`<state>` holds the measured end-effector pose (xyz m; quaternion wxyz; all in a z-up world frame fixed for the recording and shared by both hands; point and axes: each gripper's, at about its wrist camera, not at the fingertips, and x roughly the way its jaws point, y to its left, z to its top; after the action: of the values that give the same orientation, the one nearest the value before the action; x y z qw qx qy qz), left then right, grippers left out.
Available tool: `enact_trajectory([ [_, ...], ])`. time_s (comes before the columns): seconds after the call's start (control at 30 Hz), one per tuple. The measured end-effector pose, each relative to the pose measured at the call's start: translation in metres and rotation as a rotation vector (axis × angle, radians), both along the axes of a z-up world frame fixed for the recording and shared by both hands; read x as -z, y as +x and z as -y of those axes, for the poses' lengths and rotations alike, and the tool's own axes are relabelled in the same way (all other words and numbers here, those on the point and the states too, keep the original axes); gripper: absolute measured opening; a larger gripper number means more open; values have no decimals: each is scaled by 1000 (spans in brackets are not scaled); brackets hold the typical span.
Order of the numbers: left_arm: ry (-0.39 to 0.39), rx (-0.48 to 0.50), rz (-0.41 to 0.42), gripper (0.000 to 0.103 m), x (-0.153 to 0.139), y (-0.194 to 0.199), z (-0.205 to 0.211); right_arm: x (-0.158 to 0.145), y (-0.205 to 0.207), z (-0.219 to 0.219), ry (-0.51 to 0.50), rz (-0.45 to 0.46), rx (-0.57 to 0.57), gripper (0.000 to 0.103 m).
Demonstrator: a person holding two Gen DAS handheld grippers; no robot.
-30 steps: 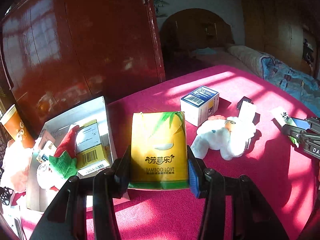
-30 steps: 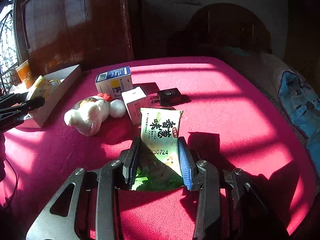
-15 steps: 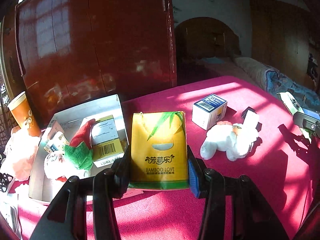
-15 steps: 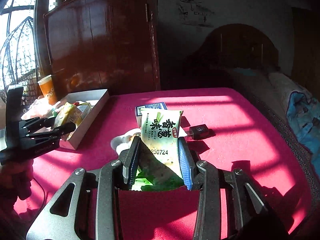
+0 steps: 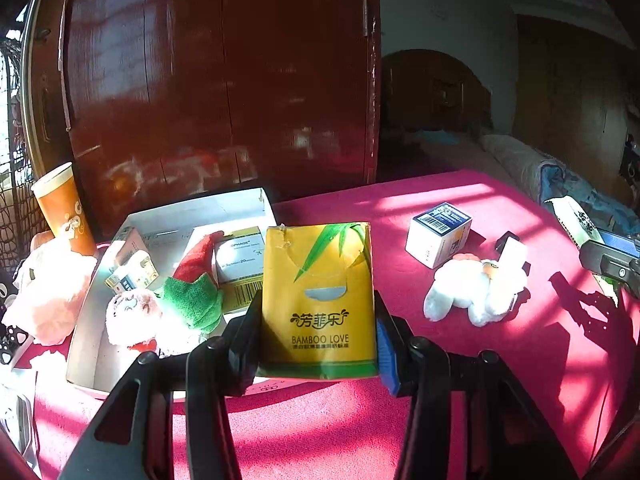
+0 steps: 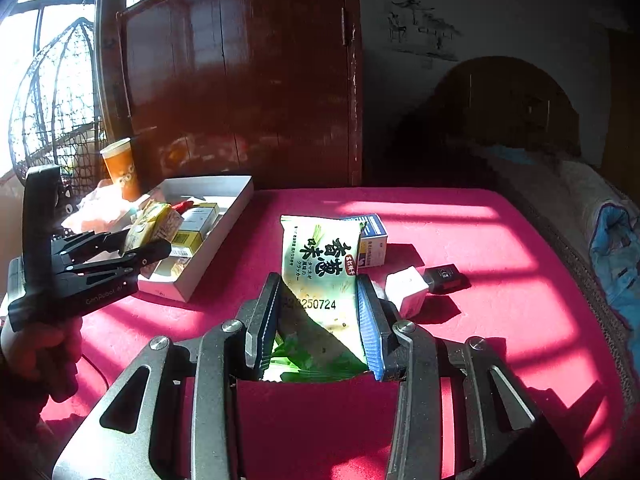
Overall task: Organize objects
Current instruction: 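Carry the yellow tissue pack and green snack packet toward the white tray box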
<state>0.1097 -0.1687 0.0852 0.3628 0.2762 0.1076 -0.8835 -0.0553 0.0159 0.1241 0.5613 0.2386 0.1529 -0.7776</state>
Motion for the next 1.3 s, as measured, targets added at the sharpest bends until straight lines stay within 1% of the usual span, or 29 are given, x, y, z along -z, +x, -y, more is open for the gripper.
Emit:
enact_trajectory([
  [0.33,22,-47,-45,48,0,25,14,-7,32,28,24,-51,-63,36],
  [0.8,44,-150,-100,48,0,70,41,-10,77,76,61,-101,-154,36],
  [0.9,41,-173,-109,48,0,79,48,-11,89,88,65,-125,-170,36],
  [1.3,1,-278,-86,48,-5,109,81,-10,122,134,88,-130,-253,36],
])
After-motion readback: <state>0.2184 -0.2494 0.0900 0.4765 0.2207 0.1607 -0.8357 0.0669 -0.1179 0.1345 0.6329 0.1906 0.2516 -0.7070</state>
